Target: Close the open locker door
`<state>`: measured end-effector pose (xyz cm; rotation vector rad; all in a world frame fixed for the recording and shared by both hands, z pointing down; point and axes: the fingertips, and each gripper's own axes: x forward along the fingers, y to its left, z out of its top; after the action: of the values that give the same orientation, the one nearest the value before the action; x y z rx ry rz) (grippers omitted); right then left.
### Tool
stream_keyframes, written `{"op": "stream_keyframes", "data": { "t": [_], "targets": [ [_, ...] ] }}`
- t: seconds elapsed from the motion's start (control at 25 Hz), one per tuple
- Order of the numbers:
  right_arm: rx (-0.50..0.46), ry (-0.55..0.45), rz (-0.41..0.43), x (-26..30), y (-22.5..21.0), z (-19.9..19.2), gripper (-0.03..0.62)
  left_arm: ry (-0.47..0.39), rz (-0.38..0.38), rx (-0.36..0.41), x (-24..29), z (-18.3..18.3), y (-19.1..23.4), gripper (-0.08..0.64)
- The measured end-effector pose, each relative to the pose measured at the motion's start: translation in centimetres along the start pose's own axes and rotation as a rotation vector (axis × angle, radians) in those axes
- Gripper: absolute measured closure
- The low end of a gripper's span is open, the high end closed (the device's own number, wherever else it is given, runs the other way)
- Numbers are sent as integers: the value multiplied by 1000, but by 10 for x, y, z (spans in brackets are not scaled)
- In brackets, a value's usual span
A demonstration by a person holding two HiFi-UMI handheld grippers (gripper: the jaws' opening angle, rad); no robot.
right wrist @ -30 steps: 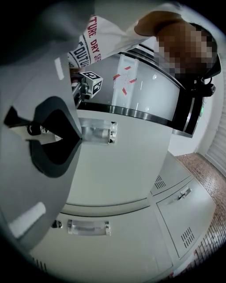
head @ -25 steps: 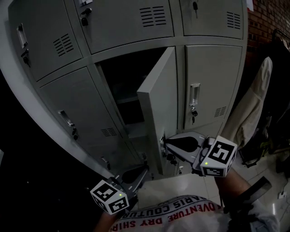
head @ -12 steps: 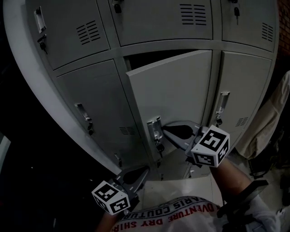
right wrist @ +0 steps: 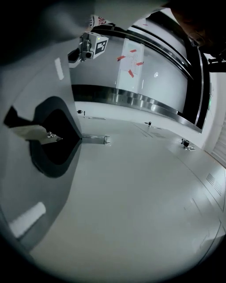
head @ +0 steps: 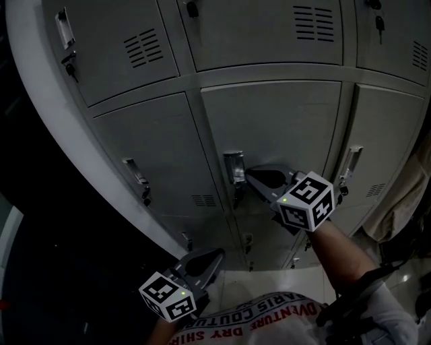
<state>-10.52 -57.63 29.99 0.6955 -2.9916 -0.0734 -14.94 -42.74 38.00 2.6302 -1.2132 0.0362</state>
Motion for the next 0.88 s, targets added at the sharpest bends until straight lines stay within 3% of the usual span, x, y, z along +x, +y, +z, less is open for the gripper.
{"op": "stream_keyframes", "data": {
  "t": [0.28, 0.44, 0.52, 0.72, 0.88],
  "targets": [
    [14, 3, -4, 6, -7, 1, 597, 2, -2, -24, 6, 5, 10, 555],
    [90, 15, 8, 4, -5, -5, 597, 1, -27, -28, 10, 3, 6, 555],
    [112, 31, 51, -4, 6, -13, 597, 8, -27, -27, 11, 2, 4, 555],
    [42, 132, 70, -35, 37, -53, 597, 12, -50, -42, 13, -6, -3, 555],
    [79, 204, 101, -73, 66, -80, 597, 16, -86, -45, 6, -11, -20, 555]
  ]
}}
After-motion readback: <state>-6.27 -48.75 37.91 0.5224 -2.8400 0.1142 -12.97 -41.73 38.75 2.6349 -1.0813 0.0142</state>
